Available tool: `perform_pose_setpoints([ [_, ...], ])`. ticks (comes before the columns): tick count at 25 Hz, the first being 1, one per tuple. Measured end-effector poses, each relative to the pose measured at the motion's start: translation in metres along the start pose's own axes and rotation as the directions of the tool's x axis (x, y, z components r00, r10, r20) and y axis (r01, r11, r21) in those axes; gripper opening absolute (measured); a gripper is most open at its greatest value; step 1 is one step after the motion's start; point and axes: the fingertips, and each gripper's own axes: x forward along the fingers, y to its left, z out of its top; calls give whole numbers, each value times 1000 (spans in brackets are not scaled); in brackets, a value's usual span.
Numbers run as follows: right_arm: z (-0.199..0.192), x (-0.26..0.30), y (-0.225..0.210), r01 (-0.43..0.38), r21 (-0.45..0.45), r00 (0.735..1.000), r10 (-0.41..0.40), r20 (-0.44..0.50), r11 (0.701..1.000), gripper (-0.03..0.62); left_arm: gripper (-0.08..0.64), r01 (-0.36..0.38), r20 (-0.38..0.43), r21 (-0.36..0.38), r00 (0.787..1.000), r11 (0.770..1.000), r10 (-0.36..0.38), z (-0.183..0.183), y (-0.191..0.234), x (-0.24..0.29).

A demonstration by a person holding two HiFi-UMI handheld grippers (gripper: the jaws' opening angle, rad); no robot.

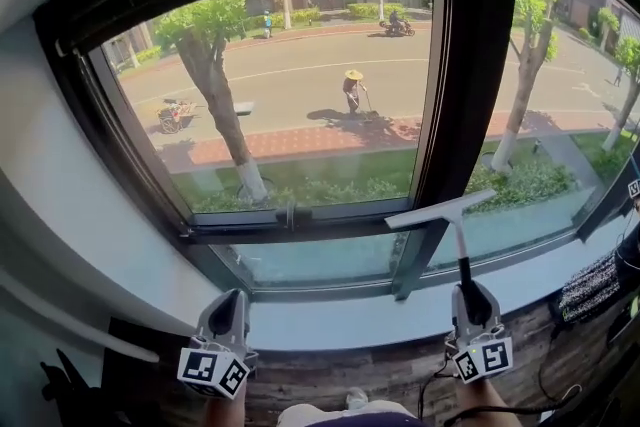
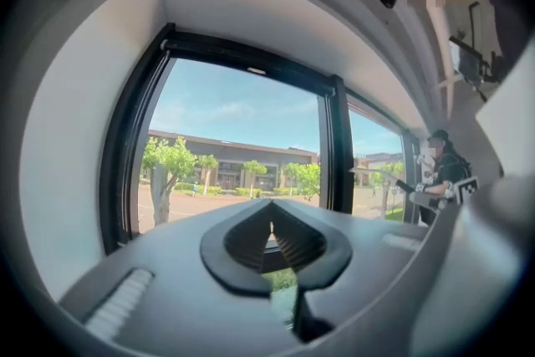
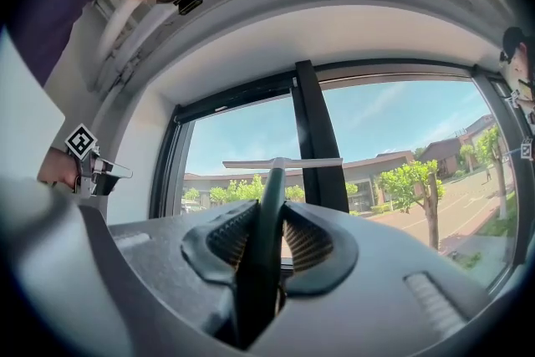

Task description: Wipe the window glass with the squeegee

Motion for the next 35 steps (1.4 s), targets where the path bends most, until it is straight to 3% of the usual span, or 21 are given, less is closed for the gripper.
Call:
perform_pose_setpoints([
  [7, -23, 42, 8, 50, 34, 999, -49, -3, 998, 100, 5, 31, -42, 9, 999, 999, -30, -8, 35, 40],
  [14, -31, 69, 43, 200, 20, 979, -201, 20, 980, 100, 5, 167, -19, 43, 986, 985, -167, 17, 96, 107],
  [22, -9, 132, 91, 321, -37, 944, -317, 88, 946, 100, 5, 295, 17, 61, 955, 954, -297, 45, 167, 175],
  [28, 31, 176, 110, 317, -92, 941, -302, 153, 944, 100, 5, 339, 5, -1, 941, 941, -339, 31, 185, 203],
  [35, 92, 221, 102, 281, -158, 930, -229, 287, 947, 100, 5, 351, 74, 31, 933, 936, -352, 65, 179, 228],
])
